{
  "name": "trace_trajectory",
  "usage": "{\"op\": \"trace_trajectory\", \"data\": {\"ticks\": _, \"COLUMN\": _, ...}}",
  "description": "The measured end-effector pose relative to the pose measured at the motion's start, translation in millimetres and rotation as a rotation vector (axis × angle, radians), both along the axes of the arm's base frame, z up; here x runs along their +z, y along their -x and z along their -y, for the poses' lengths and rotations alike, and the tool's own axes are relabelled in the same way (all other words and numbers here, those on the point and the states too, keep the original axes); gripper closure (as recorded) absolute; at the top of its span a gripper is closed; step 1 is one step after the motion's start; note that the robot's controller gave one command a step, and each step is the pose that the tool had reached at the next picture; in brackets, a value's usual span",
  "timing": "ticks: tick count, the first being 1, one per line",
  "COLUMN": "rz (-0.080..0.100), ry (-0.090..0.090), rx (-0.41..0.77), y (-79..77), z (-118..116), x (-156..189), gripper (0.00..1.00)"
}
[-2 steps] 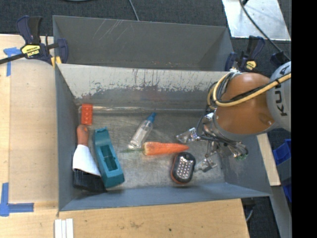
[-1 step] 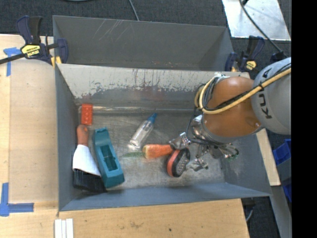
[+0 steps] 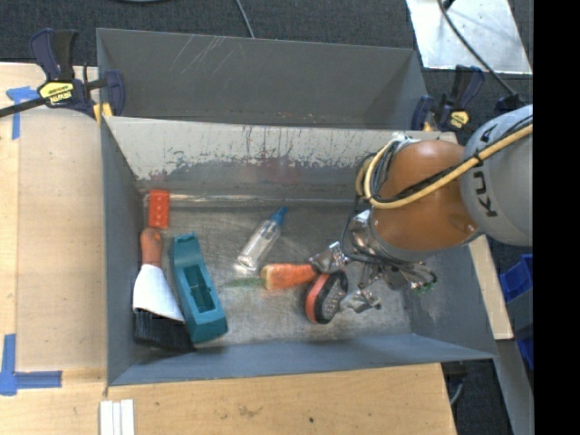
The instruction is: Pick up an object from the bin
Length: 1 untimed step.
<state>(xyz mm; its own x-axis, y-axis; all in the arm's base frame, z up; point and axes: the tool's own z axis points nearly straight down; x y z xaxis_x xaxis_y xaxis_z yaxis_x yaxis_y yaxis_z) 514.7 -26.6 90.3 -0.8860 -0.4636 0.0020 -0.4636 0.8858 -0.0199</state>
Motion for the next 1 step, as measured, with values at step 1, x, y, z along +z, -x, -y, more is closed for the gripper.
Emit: {"op": "trace_trajectory", "data": {"ticks": 1, "rz": 0.005, "ry": -0.010, "rx": 0.068, "y": 2.9, "z": 2.0, "x": 6.7, "gripper": 1.00}}
